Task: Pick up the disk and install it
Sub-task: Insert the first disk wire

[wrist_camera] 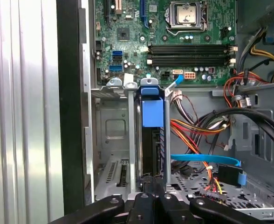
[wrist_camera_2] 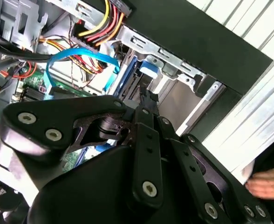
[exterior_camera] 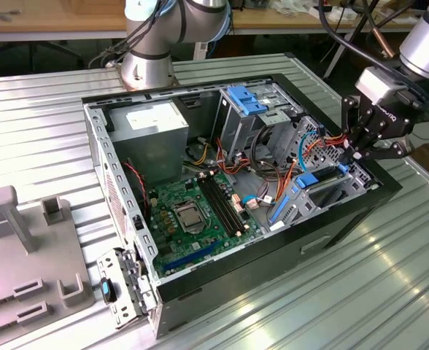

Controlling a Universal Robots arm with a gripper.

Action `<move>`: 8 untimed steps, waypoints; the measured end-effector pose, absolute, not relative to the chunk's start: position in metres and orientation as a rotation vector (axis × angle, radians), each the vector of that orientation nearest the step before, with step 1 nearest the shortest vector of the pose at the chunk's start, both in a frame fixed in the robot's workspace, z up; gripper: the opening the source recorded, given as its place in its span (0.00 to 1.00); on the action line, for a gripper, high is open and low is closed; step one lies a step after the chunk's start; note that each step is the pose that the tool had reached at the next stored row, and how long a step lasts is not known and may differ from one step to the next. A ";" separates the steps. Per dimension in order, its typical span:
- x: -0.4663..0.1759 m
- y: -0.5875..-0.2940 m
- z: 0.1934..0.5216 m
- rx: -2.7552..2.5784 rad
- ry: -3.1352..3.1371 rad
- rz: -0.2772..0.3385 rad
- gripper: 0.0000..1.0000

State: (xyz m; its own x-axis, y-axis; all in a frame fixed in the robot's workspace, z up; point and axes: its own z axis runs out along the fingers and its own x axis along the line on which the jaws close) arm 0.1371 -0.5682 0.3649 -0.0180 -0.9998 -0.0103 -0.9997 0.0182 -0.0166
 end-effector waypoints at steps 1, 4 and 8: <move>0.138 -0.565 0.365 -2.192 2.232 -0.016 0.11; 0.141 -0.550 0.365 -2.205 2.245 -0.046 0.11; 0.144 -0.537 0.365 -2.216 2.255 -0.072 0.11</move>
State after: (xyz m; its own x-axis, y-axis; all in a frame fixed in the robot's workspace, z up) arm 0.1442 -0.5373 0.3649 -0.0179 -0.9987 0.0467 -0.9997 0.0171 -0.0176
